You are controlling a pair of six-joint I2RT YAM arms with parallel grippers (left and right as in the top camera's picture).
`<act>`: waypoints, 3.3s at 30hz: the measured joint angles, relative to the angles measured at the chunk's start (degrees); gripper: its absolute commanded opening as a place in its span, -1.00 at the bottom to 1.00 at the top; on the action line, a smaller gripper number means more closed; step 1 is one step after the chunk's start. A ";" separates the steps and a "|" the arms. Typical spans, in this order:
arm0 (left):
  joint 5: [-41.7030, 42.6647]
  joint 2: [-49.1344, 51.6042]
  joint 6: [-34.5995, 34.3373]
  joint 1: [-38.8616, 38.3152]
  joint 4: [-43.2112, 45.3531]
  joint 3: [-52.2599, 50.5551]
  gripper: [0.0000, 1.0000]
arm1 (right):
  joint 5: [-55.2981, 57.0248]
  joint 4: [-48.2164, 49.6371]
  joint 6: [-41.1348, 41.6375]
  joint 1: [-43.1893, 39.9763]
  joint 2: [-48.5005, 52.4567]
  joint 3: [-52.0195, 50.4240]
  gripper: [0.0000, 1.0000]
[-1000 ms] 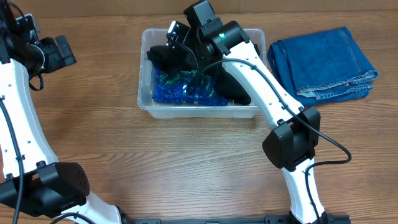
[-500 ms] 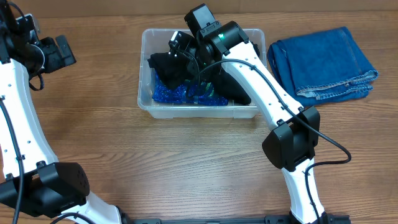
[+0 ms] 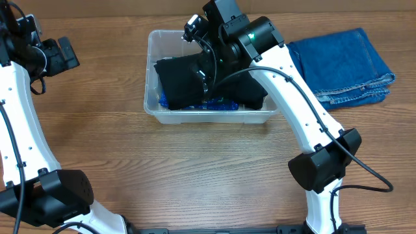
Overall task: Pack container
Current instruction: 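Carry the black cloth with the right gripper and lower it into the bin, then open the right gripper and lift it out of the bin, then reach the right gripper to the folded blue jeans and grasp them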
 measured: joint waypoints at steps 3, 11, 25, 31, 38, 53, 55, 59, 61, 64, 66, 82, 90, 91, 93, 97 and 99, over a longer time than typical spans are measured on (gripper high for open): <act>0.00 0.00 -0.02 0.00 0.00 0.00 1.00 | -0.61 2.08 2.78 -0.13 0.00 -0.02 0.97; 0.00 0.00 -0.02 0.00 0.00 0.00 1.00 | -1.70 9.46 19.04 -4.37 0.00 -0.02 0.58; 0.00 0.00 -0.02 0.00 0.00 0.00 1.00 | -3.50 9.05 32.22 1.09 16.04 -0.20 0.44; 0.00 0.00 -0.02 0.00 0.00 0.00 1.00 | -3.93 9.20 32.46 1.09 18.38 -0.20 0.48; 0.00 0.00 -0.02 0.00 -0.02 0.00 1.00 | -4.39 6.14 32.65 -0.11 18.16 1.97 0.66; 0.00 0.00 -0.02 0.00 0.00 0.00 1.00 | 3.80 -12.26 36.92 -31.43 -3.26 11.45 1.00; 0.00 0.00 -0.02 0.00 0.00 0.00 1.00 | 4.09 -14.47 44.26 -38.07 -2.16 8.83 1.00; 0.00 0.00 -0.02 0.00 -0.02 0.00 1.00 | 1.77 -14.78 52.87 -48.24 -1.49 2.21 1.00; 0.00 0.00 -0.02 0.00 0.00 0.00 1.00 | 0.52 -14.21 56.83 -52.11 -1.46 -2.89 1.00; 0.00 0.00 -0.02 0.00 -0.02 0.00 1.00 | -0.98 -9.49 61.31 -54.14 -1.44 -12.59 1.00; 0.00 0.00 -0.02 0.00 0.00 0.00 1.00 | -1.86 -5.79 63.91 -54.38 -1.25 -20.02 1.00; 0.00 0.00 -0.02 0.00 0.02 0.00 1.00 | -7.82 28.85 70.31 -52.61 -1.07 -47.15 0.69; 0.00 0.00 -0.02 0.00 0.00 0.00 1.00 | -4.74 33.00 66.40 -50.18 -1.95 -47.69 -0.92; 0.00 0.00 -0.02 0.00 0.00 0.00 1.00 | -4.55 32.96 65.75 -50.07 -1.97 -47.69 -0.92; 0.00 0.00 -0.02 0.00 0.00 0.00 1.00 | -4.37 32.83 63.82 -50.07 -2.01 -47.69 -0.92; 0.00 0.00 0.00 0.00 0.00 0.00 1.00 | -4.31 29.44 60.02 -50.47 -2.75 -45.81 -0.92; 0.00 0.00 -0.02 0.00 0.00 0.00 1.00 | -4.22 25.79 57.86 -50.86 -4.42 -43.56 -0.93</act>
